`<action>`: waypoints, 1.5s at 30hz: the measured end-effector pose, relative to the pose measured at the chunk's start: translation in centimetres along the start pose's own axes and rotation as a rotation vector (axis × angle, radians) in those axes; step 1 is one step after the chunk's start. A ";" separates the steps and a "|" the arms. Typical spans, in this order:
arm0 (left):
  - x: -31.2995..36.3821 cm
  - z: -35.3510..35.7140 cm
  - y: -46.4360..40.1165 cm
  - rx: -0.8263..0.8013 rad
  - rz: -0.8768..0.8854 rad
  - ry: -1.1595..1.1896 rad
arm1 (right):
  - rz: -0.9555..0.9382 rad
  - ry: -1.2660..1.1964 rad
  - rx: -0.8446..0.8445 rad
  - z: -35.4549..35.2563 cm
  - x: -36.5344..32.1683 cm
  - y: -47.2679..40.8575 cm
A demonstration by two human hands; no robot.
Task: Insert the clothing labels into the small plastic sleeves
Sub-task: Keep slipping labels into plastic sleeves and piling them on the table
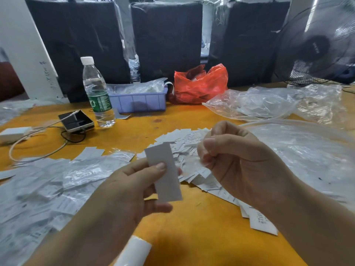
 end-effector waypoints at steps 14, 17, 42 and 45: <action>-2.8 1.6 0.6 -0.249 -0.172 0.121 | -0.046 0.242 -0.192 2.3 1.9 0.9; -2.6 0.7 0.1 -0.171 -0.143 0.127 | -0.022 0.222 -0.184 2.3 2.0 1.0; 1.6 -1.3 0.7 -0.063 0.283 -0.471 | 0.193 0.557 0.065 -0.1 5.2 0.8; 2.1 -0.5 1.0 -0.135 0.310 -0.480 | 0.370 0.538 -0.010 -0.1 7.1 1.1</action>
Point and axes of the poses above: each hand's wrist, its own y-axis away from the middle knuckle, its own z-axis out of the palm, x = y × z, the point moved 9 cm from there along -y, towards the middle knuckle
